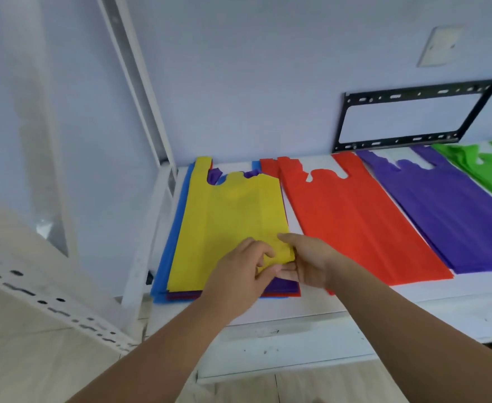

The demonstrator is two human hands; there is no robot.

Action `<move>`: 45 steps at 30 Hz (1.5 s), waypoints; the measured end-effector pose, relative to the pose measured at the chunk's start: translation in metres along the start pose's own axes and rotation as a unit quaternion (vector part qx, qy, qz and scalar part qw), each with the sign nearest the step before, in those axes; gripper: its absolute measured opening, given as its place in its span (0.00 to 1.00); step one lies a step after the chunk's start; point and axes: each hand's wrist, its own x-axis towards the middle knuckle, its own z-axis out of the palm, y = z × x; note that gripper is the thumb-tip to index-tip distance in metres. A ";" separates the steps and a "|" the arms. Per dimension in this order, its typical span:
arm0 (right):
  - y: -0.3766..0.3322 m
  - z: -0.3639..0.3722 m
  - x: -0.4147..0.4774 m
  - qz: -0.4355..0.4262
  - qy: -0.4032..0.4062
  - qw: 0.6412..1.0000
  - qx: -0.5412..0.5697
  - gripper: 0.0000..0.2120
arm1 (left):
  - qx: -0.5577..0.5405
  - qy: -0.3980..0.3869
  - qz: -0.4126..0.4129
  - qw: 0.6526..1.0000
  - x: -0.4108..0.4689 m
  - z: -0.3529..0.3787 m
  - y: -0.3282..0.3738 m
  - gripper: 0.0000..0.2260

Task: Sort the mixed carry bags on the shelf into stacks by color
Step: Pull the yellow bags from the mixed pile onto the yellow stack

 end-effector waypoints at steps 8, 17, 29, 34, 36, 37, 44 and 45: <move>-0.018 -0.006 -0.004 -0.048 0.092 0.995 0.006 0.06 | 0.032 0.033 -0.020 0.999 -0.024 -0.004 -0.034 0.11; -0.015 -0.034 -0.013 -0.010 0.134 0.963 -0.235 0.11 | -0.471 0.038 -0.513 0.717 0.007 -0.047 -0.063 0.26; 0.009 -0.057 -0.027 -0.262 0.359 0.783 -0.435 0.16 | -0.054 0.125 -0.249 0.959 0.029 -0.005 -0.020 0.15; 0.006 -0.122 -0.069 -0.258 0.425 0.788 -0.363 0.16 | -0.076 0.104 -0.173 0.976 0.072 0.034 0.039 0.14; 0.007 -0.155 -0.089 -0.262 0.453 0.780 -0.343 0.16 | -0.084 0.091 -0.147 0.981 0.087 0.057 0.067 0.14; 0.009 -0.172 -0.099 -0.266 0.468 0.777 -0.328 0.17 | -0.086 0.087 -0.134 0.983 0.094 0.069 0.082 0.14; 0.019 -0.299 -0.174 -0.255 0.530 0.758 -0.281 0.19 | -0.126 0.039 -0.052 0.990 0.144 0.163 0.194 0.17; 0.019 -0.317 -0.184 -0.253 0.536 0.757 -0.275 0.19 | -0.132 0.035 -0.041 0.990 0.150 0.176 0.211 0.17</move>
